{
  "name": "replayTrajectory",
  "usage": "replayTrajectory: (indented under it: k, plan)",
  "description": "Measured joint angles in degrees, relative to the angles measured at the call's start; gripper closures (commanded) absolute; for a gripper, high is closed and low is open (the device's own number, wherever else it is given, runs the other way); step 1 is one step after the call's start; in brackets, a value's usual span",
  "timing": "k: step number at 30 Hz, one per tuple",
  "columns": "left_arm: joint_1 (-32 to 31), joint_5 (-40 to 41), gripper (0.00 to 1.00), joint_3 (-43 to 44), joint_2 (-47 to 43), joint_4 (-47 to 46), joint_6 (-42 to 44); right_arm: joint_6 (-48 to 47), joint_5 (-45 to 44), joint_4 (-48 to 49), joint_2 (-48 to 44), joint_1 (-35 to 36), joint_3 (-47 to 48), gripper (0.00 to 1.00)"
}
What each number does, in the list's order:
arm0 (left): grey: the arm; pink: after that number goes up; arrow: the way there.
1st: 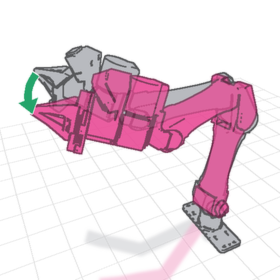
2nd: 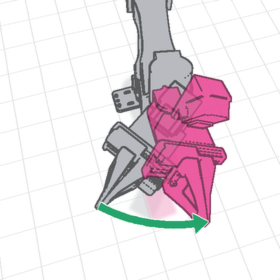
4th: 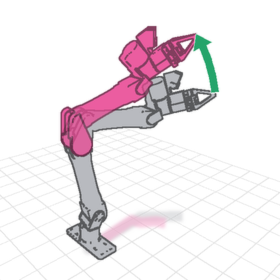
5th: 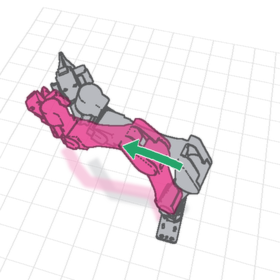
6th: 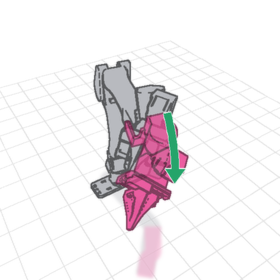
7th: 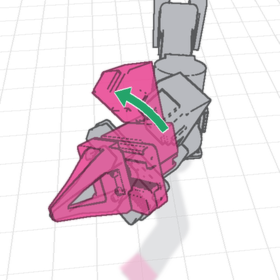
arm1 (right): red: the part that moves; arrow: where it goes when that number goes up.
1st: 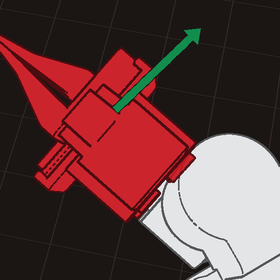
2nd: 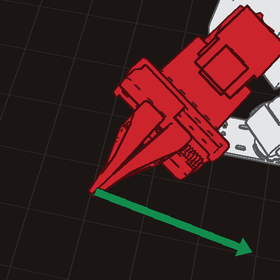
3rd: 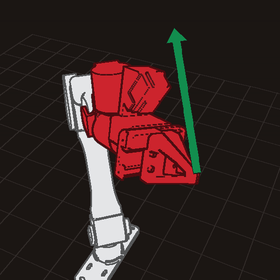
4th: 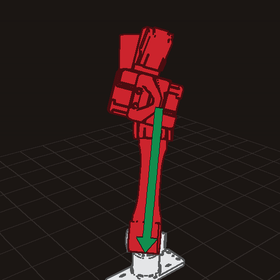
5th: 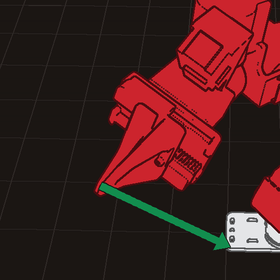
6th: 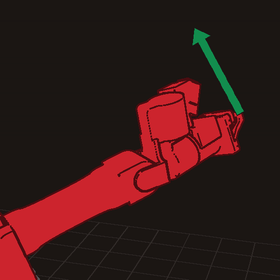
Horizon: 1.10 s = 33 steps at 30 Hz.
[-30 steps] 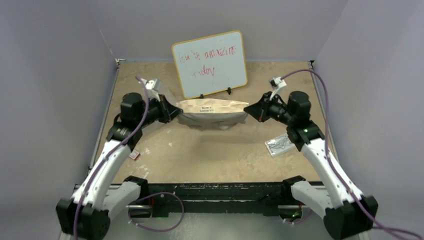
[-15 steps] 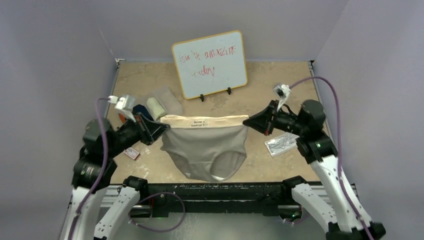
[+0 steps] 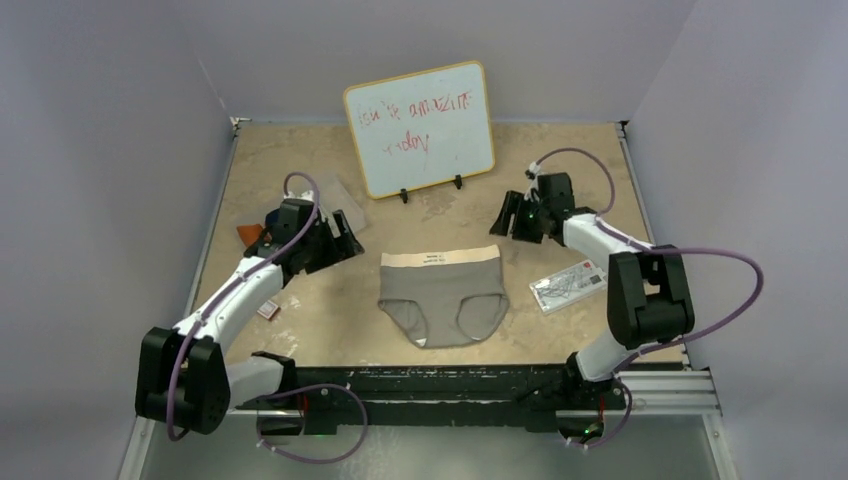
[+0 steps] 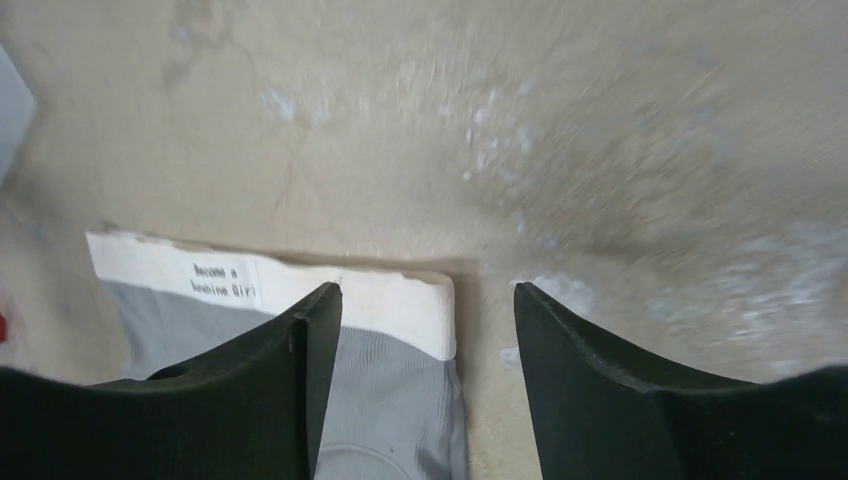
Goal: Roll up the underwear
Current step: Flatten out the underwear at the center of the board.
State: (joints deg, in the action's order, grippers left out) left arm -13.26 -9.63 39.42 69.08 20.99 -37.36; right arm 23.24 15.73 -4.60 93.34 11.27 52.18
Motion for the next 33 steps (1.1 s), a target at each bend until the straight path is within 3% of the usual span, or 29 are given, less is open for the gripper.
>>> replayTrajectory:
  k: [3, 6, 10, 13, 17, 21, 27, 33]
  plan:
    - [0.0, 2.9, 0.17, 2.6, -2.6, -0.6, 1.3, -1.6, -1.1, -0.2, -2.8, -1.8, 2.6, 0.34]
    - [0.0, 1.6, 0.22, 2.6, -5.9, -2.9, 2.5, -2.9, -0.7, -0.1, -6.4, -1.8, 3.9, 0.49]
    - [0.0, -7.2, 0.3, -2.1, -6.6, -10.6, 2.4, -3.4, 5.7, 1.4, -9.4, -1.6, 0.8, 0.73]
    - [-0.2, -14.7, 0.33, -7.6, -4.9, -16.5, 1.3, -2.7, 12.2, 2.7, -7.6, -1.5, -2.7, 0.79]
    - [-3.1, -20.5, 0.37, -9.7, 1.6, -21.9, 0.3, -2.0, 12.6, 2.2, -2.0, -1.1, -4.8, 0.79]
    - [-7.9, -21.2, 0.41, -7.3, 9.0, -23.7, 0.7, -2.1, 9.4, 1.4, 2.4, -1.2, -4.8, 0.75]
    - [-10.7, -13.8, 0.46, -2.7, 19.2, -22.6, -0.5, -3.2, 6.8, 0.7, 6.6, -1.1, 1.4, 0.64]
    - [-10.9, -7.8, 0.44, -0.3, 20.4, -22.3, -2.3, -4.3, 4.7, -0.5, 3.7, -1.1, 1.8, 0.6]
